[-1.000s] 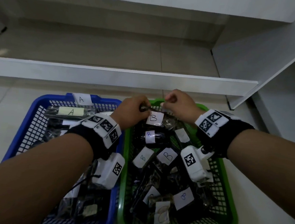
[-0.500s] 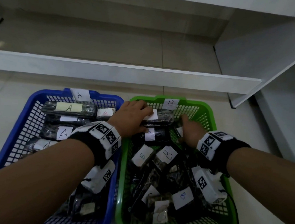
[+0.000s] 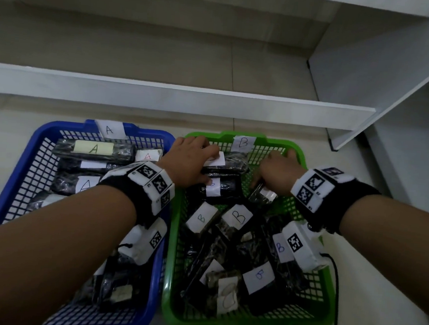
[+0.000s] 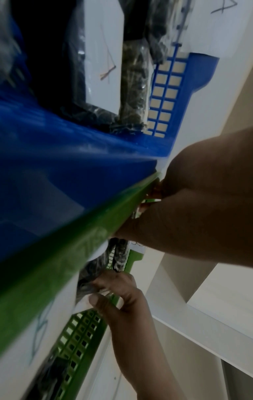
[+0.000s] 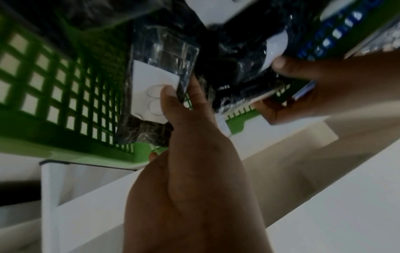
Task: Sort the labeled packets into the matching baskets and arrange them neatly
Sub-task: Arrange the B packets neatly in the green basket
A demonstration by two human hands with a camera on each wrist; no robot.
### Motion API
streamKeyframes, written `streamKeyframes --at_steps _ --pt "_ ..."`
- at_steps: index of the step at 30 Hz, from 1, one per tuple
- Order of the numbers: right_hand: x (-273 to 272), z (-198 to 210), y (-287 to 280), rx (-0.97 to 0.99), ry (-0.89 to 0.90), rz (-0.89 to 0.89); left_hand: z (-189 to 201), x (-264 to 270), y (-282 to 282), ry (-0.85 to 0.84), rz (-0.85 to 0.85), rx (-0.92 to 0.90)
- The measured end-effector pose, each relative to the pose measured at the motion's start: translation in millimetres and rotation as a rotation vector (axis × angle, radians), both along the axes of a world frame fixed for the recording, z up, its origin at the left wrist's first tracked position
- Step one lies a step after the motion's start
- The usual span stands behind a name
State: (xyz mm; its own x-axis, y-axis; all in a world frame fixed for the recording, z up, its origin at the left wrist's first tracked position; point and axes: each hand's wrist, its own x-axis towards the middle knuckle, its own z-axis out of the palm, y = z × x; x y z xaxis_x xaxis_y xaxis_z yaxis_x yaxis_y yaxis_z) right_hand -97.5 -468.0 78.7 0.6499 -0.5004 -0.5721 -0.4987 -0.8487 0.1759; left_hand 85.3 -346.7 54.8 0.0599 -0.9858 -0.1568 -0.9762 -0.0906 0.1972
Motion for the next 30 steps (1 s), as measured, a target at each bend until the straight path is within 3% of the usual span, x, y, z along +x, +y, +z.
streamKeyframes --at_steps 4,7,12,19,26,30 --pt "-5.7 -9.2 -4.4 -0.018 -0.167 -0.001 0.5 -1.4 0.7 -0.004 -0.004 0.005" --pt "-11.0 -10.4 -19.9 0.045 -0.405 -0.166 -0.5 -1.2 0.9 -0.012 -0.009 0.000" --pt "-15.0 -12.0 -21.8 0.125 -0.610 -0.320 -0.3 -0.8 -0.1 -0.007 -0.007 0.006" --pt "-14.5 -11.2 -23.7 0.267 -0.749 -0.523 -0.2 -1.4 0.7 -0.018 -0.014 -0.001" --pt "-17.0 -15.3 -27.3 0.180 -0.806 -0.418 -0.8 -1.7 0.5 -0.023 -0.012 0.001" --pt "-18.3 -17.2 -29.2 0.097 -0.682 -0.275 -1.5 -0.8 0.3 -0.020 -0.010 -0.001"
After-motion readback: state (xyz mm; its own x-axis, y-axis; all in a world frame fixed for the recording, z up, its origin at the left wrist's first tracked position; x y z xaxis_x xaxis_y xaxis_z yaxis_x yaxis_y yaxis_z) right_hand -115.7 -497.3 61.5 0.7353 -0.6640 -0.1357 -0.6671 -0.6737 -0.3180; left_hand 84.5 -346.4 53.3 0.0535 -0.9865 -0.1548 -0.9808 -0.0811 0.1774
